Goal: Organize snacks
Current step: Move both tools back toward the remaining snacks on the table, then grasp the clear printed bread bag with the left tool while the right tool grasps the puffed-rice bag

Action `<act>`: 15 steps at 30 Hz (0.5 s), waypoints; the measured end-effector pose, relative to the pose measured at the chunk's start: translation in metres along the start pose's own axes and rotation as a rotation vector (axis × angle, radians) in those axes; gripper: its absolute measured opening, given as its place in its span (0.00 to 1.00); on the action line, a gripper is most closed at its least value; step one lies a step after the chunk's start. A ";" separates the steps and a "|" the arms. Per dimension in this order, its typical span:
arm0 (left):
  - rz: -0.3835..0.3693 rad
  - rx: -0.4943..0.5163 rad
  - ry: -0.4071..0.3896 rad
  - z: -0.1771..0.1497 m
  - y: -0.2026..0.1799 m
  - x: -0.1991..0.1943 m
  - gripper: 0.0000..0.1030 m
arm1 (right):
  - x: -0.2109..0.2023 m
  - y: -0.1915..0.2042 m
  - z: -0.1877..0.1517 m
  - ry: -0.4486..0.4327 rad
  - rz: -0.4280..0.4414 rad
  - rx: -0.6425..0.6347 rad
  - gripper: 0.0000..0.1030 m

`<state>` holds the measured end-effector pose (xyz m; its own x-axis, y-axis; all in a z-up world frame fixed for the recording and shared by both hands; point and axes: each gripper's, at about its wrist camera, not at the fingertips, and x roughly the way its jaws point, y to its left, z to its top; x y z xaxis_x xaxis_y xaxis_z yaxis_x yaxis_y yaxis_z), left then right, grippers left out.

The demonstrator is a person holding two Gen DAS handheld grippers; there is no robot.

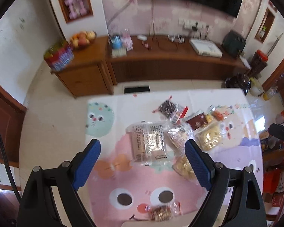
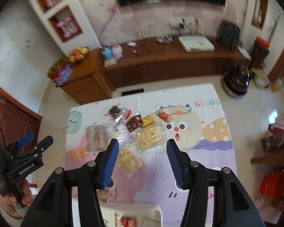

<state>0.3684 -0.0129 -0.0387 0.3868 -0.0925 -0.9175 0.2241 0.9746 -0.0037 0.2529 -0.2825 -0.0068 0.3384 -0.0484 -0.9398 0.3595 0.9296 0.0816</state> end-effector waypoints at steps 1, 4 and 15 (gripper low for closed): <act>-0.001 -0.003 0.019 -0.002 -0.003 0.016 0.87 | 0.019 -0.005 0.004 0.028 -0.008 0.027 0.51; 0.008 -0.022 0.097 -0.007 -0.007 0.070 0.87 | 0.072 -0.019 0.010 0.104 -0.010 0.110 0.51; 0.012 -0.049 0.199 -0.029 -0.020 0.152 0.87 | 0.191 -0.055 -0.001 0.269 0.074 0.425 0.51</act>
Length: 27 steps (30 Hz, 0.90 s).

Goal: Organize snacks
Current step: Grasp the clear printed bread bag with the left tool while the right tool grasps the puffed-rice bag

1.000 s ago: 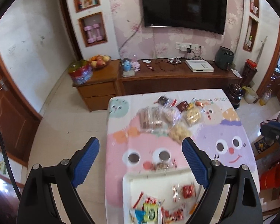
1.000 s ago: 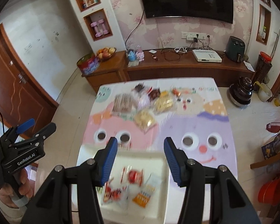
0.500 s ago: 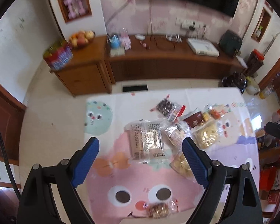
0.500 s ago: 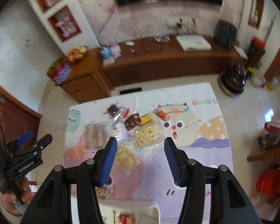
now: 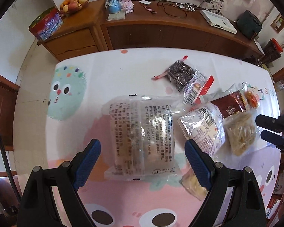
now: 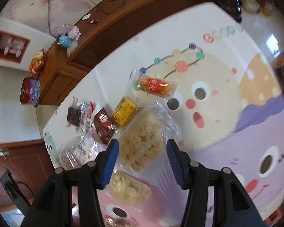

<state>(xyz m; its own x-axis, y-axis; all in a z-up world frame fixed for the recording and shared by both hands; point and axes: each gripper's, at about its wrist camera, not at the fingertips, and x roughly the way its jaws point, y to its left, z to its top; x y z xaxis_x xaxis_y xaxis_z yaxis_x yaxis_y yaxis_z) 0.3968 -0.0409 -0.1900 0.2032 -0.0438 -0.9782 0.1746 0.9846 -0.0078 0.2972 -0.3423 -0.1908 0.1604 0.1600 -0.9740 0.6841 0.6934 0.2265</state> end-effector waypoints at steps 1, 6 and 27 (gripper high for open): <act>0.002 0.001 0.002 0.000 -0.001 0.001 0.87 | 0.006 0.000 0.000 0.007 -0.005 0.014 0.51; 0.021 -0.002 0.021 0.000 -0.003 0.016 0.87 | 0.019 0.011 0.000 0.006 -0.086 0.016 0.53; -0.010 -0.023 0.034 -0.016 0.005 0.037 0.66 | 0.059 0.052 -0.033 0.029 -0.358 -0.238 0.53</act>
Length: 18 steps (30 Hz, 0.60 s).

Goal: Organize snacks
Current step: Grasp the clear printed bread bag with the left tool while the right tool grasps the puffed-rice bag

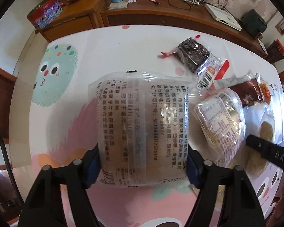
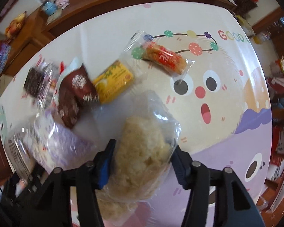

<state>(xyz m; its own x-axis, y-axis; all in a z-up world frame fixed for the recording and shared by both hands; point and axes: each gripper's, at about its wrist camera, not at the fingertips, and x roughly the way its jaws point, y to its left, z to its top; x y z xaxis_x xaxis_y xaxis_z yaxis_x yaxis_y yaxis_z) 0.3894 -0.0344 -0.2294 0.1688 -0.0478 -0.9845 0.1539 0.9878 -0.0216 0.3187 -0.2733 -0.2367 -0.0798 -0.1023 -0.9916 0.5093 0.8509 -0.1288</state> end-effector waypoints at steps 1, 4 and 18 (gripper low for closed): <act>0.013 0.015 -0.011 -0.003 -0.001 -0.003 0.63 | 0.000 -0.002 -0.005 -0.005 0.009 -0.007 0.52; 0.027 0.022 -0.023 -0.014 0.001 -0.009 0.59 | -0.001 -0.012 -0.018 -0.019 0.036 -0.022 0.50; 0.010 0.056 -0.206 -0.086 0.018 -0.150 0.59 | -0.084 -0.069 -0.082 -0.161 0.300 -0.046 0.32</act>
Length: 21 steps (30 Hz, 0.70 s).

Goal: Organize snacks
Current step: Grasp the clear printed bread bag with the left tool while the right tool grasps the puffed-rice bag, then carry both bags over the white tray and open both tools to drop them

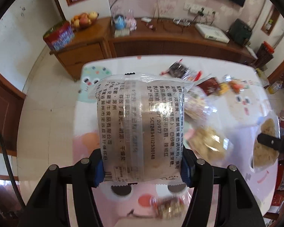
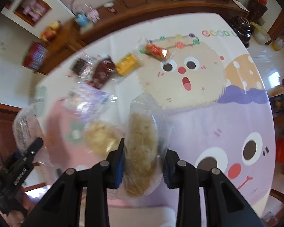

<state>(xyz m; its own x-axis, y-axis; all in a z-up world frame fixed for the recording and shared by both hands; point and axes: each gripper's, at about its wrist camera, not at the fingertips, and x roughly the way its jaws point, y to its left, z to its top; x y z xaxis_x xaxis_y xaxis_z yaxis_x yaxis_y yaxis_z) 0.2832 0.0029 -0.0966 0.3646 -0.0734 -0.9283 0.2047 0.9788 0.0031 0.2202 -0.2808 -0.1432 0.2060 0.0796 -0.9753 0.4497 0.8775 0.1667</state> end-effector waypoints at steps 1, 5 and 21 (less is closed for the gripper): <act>-0.007 0.006 -0.016 -0.005 0.001 -0.014 0.59 | -0.015 -0.003 -0.006 -0.022 0.028 -0.012 0.32; -0.036 0.024 -0.079 -0.029 0.004 -0.073 0.59 | -0.072 0.004 -0.034 -0.107 0.132 -0.079 0.32; -0.144 -0.062 -0.211 -0.158 0.014 -0.241 0.60 | -0.217 0.047 -0.182 -0.328 0.257 -0.384 0.32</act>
<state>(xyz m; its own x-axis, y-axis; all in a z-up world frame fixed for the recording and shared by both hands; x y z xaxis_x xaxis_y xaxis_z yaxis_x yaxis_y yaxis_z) 0.0541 0.0641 0.0682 0.5186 -0.2447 -0.8193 0.2142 0.9648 -0.1525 0.0378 -0.1710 0.0502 0.5539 0.2166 -0.8039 0.0132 0.9632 0.2686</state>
